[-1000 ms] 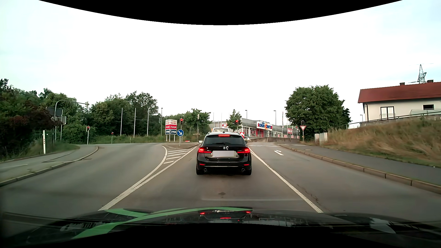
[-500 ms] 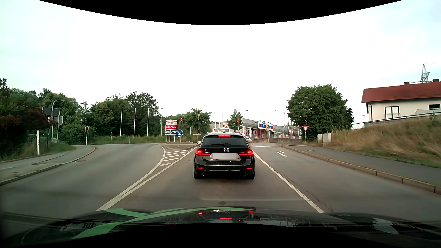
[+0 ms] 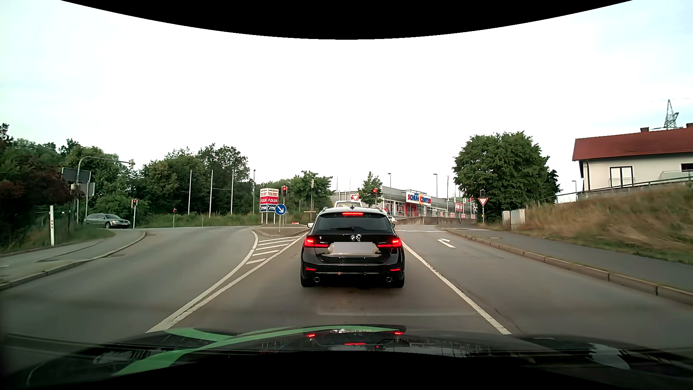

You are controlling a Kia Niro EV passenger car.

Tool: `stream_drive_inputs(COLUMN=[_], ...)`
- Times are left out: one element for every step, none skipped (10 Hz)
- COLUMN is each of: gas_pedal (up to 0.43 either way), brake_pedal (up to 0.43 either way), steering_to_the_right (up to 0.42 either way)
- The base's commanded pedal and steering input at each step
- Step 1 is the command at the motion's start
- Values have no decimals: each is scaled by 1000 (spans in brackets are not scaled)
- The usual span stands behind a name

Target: Follow the waypoints while adhering to traffic rules and regulations

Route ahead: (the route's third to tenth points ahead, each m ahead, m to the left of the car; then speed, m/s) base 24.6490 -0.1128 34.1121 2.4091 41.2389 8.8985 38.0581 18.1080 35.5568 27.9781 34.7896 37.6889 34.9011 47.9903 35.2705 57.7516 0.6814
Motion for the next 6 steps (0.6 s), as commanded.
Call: stream_drive_inputs(gas_pedal=[0, 0, 0, 0, 0, 0], brake_pedal=[134, 134, 134, 134, 134, 134], steering_to_the_right=[-24, -24, -24, -24, -24, -25])
